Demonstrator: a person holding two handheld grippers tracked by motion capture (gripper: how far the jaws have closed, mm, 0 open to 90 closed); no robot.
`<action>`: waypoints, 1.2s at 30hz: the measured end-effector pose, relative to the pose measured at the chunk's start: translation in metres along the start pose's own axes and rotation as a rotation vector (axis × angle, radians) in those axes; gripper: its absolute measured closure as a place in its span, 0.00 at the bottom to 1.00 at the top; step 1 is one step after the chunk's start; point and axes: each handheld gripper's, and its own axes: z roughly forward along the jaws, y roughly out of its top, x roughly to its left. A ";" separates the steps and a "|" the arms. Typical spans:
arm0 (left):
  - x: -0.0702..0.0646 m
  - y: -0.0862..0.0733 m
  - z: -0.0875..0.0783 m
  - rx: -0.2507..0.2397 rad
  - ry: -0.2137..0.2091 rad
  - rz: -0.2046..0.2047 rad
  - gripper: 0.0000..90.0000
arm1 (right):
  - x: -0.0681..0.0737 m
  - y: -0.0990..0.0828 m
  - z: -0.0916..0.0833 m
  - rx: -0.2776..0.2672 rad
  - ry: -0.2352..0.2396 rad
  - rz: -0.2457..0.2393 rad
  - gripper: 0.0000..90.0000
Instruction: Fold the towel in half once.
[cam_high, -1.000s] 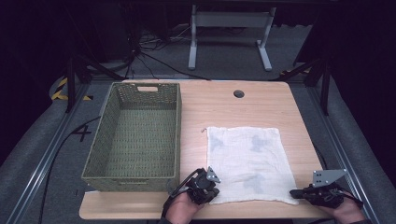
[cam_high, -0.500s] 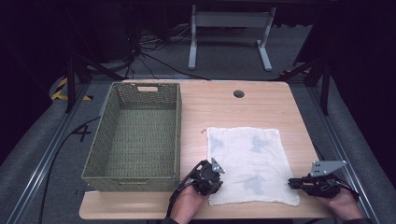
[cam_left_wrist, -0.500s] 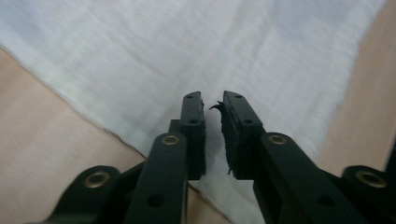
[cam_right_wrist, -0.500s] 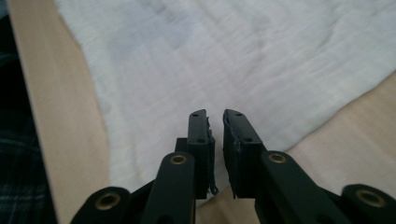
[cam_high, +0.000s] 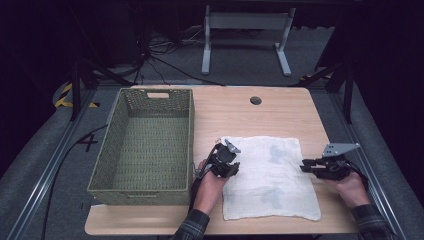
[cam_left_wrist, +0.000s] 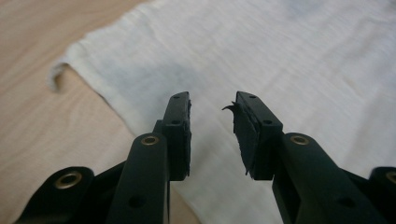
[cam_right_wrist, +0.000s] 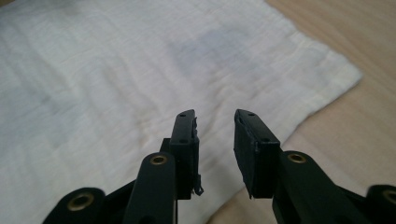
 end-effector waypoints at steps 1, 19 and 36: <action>0.005 0.003 0.003 -0.010 0.019 -0.013 0.74 | -0.003 0.003 0.002 -0.002 -0.005 0.003 0.77; 0.059 0.027 0.040 -0.020 0.186 -0.125 0.65 | -0.077 0.029 0.052 -0.016 -0.131 0.111 0.65; 0.072 0.029 0.057 -0.024 0.193 -0.149 0.93 | -0.077 0.026 0.057 -0.003 -0.115 0.130 0.95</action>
